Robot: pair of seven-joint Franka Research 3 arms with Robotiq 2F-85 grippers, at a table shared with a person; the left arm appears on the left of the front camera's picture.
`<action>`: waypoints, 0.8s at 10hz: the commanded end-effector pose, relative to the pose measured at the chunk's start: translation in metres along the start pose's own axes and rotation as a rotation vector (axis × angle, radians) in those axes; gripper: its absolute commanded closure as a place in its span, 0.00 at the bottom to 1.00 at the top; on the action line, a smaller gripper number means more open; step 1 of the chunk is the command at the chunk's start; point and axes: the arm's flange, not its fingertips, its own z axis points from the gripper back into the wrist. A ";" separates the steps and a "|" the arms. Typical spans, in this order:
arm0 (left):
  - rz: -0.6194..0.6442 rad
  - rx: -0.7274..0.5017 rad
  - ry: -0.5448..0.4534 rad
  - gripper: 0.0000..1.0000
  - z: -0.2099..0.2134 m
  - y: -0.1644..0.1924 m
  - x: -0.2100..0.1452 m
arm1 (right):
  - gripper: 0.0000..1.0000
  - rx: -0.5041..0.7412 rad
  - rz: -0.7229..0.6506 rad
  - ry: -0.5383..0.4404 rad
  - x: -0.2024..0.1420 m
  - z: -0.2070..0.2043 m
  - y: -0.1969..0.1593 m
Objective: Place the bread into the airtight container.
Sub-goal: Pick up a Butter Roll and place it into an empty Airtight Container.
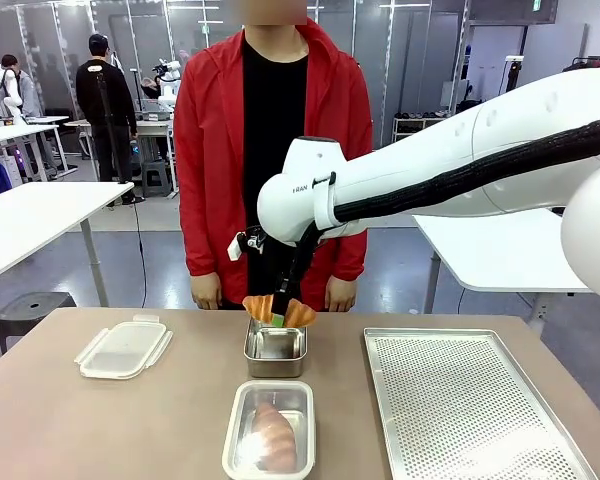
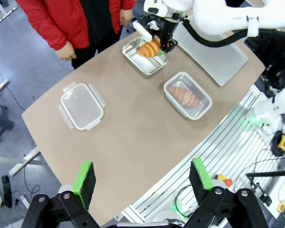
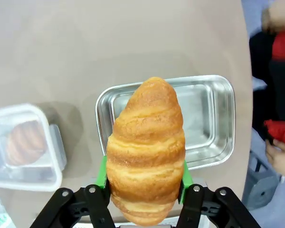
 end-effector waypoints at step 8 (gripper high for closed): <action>-0.011 -0.014 -0.006 0.00 0.001 -0.001 0.000 | 0.37 -0.065 -0.891 0.041 0.016 -0.052 -0.023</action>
